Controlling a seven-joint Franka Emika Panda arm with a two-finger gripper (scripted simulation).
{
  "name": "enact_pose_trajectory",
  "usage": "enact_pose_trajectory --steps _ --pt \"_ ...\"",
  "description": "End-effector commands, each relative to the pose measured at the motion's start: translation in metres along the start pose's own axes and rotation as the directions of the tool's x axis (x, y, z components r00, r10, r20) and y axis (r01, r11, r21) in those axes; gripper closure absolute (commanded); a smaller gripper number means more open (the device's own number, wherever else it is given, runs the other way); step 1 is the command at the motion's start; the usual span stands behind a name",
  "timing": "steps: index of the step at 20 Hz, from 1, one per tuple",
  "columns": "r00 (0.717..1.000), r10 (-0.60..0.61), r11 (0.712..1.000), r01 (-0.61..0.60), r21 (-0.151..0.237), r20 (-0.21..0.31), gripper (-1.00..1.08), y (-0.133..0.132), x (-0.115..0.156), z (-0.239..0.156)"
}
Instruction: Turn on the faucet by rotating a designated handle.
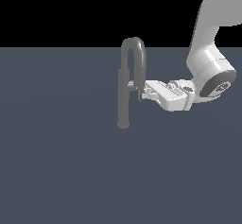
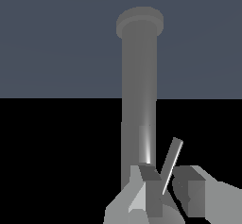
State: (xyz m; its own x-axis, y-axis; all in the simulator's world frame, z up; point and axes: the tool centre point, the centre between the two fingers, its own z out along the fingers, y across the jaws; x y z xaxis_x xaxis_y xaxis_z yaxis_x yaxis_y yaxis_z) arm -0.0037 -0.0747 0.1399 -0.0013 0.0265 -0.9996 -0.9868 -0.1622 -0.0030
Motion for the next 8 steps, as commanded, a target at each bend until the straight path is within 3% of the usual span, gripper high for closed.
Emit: enact_pose_trajectory --steps 1,8 --pt "1.0 -0.004 1.0 0.004 -0.005 -0.002 1.08 -0.013 0.004 0.011" --pt "1.0 0.0 1.0 0.001 0.017 -0.026 1.08 -0.032 0.017 0.013"
